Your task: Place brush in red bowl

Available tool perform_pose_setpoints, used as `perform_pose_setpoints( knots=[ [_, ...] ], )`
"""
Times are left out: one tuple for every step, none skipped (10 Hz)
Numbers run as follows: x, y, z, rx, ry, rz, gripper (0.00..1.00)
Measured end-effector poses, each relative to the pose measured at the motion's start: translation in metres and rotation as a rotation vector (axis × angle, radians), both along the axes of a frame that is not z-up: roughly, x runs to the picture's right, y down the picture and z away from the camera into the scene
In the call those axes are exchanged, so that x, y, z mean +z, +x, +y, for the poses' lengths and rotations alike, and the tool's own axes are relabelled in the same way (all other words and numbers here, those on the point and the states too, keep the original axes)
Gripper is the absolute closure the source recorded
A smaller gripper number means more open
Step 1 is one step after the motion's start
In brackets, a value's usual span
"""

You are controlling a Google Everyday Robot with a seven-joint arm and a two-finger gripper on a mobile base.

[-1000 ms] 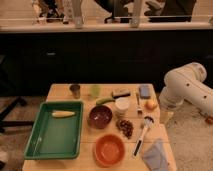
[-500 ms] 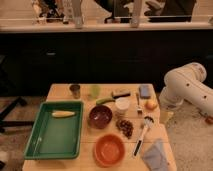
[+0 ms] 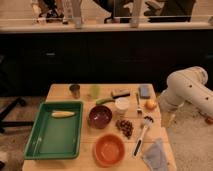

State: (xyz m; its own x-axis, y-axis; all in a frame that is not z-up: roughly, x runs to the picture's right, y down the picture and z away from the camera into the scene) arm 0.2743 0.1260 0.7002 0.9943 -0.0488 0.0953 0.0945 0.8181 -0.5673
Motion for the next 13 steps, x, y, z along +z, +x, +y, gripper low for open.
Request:
perform_pose_setpoints(
  knots=[
    [0.009,-0.011,0.009,-0.101,-0.031,-0.056,0.2],
    [0.014,-0.018,0.016,-0.173,-0.048,-0.083,0.2],
    [0.018,-0.024,0.023,-0.236,-0.062,-0.099,0.2],
    [0.019,-0.028,0.027,-0.265,-0.066,-0.106,0.2],
    [0.02,-0.027,0.028,-0.268,-0.066,-0.104,0.2],
    [0.019,-0.026,0.028,-0.265,-0.067,-0.103,0.2],
    [0.019,-0.025,0.028,-0.266,-0.066,-0.102,0.2],
    [0.019,-0.026,0.028,-0.267,-0.066,-0.103,0.2],
    [0.02,-0.028,0.028,-0.269,-0.066,-0.105,0.2],
    [0.019,-0.027,0.027,-0.268,-0.066,-0.105,0.2],
    [0.019,-0.027,0.029,-0.273,-0.072,-0.107,0.2],
    [0.022,-0.031,0.034,-0.29,-0.087,-0.119,0.2],
    [0.027,-0.037,0.04,-0.305,-0.099,-0.134,0.2]
  ],
)
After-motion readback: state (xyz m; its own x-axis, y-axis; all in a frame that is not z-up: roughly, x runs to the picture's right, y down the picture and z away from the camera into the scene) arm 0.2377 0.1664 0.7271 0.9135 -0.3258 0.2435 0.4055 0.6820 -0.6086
